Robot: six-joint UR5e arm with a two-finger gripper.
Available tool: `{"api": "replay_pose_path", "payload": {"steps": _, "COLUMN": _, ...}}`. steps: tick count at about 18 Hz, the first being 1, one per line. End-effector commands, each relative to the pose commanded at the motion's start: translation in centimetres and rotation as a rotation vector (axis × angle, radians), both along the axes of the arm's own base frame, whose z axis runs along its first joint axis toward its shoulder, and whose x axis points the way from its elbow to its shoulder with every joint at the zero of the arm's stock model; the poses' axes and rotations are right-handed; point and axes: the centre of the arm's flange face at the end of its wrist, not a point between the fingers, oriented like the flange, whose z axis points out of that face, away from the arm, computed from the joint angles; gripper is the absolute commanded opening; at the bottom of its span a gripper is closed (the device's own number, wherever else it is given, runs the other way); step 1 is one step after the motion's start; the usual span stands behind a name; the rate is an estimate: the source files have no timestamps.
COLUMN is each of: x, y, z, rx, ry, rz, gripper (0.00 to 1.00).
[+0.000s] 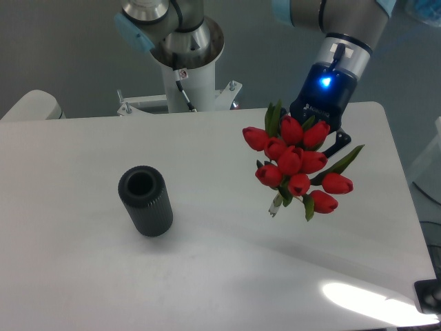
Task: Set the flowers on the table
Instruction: 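Carry the red tulip bouquet down and across toward the black vase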
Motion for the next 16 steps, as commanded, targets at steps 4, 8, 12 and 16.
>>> {"api": "replay_pose_path", "payload": {"steps": 4, "x": 0.0, "y": 0.0, "z": -0.1, "rx": -0.024, "ry": 0.009, "rz": 0.007, "gripper": 0.33}}
{"api": "replay_pose_path", "payload": {"steps": 8, "x": -0.4, "y": -0.2, "z": 0.2, "rx": -0.060, "ry": 0.038, "rz": 0.024, "gripper": 0.33}}
{"api": "replay_pose_path", "payload": {"steps": 12, "x": -1.6, "y": -0.3, "z": 1.3, "rx": -0.110, "ry": 0.088, "rz": 0.050, "gripper": 0.33}}
{"api": "replay_pose_path", "payload": {"steps": 16, "x": -1.9, "y": -0.5, "z": 1.6, "rx": -0.226, "ry": 0.163, "rz": 0.079, "gripper": 0.33}}
